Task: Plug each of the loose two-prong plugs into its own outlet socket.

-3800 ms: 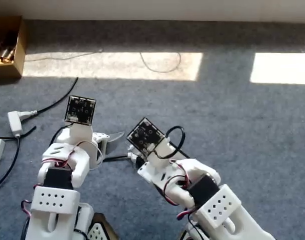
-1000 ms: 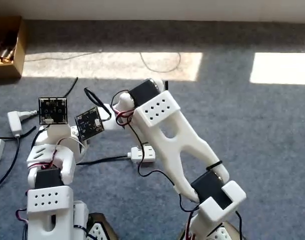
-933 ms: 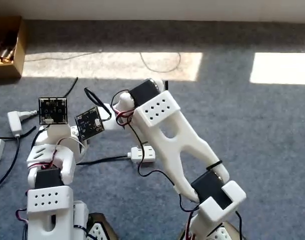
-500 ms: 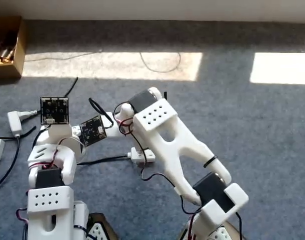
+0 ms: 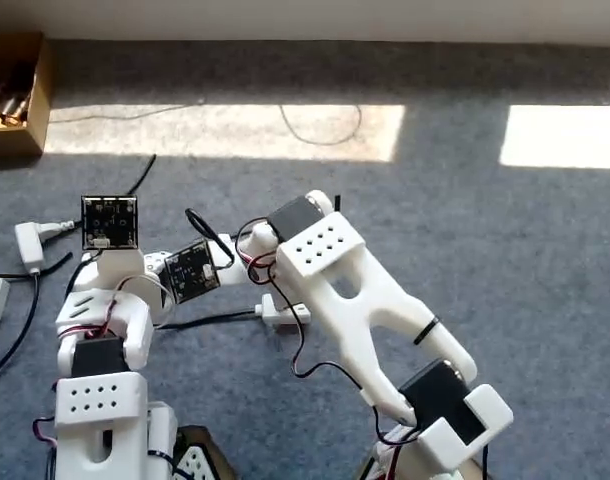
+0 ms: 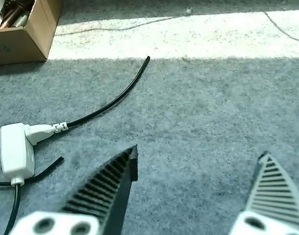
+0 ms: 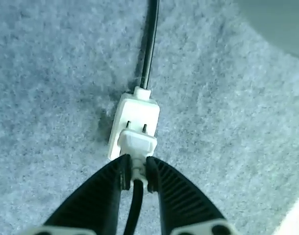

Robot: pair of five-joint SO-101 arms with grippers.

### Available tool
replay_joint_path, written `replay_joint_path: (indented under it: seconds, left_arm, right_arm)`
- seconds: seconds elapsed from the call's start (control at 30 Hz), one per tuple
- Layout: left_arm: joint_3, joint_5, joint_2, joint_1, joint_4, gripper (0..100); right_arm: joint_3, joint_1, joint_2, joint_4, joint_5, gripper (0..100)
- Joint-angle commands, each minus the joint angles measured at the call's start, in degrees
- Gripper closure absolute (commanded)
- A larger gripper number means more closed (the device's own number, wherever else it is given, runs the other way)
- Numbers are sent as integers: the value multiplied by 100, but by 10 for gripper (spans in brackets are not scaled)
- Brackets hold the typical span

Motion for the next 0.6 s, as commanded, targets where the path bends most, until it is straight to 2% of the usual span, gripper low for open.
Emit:
replay_joint_path:
  seconds: [0.0,0.3,0.57]
  left_arm:
    - [-40,0,-13,84,-79,632]
    - [-40,0,-13,84,-79,632]
    - [-31,0,-13,84,-79,632]
  right_arm:
    - [-31,-40,-312,-66,-79,991]
    - [470,-303,-312,-338,-79,991]
    - [875,-259,-295,-690,-79,991]
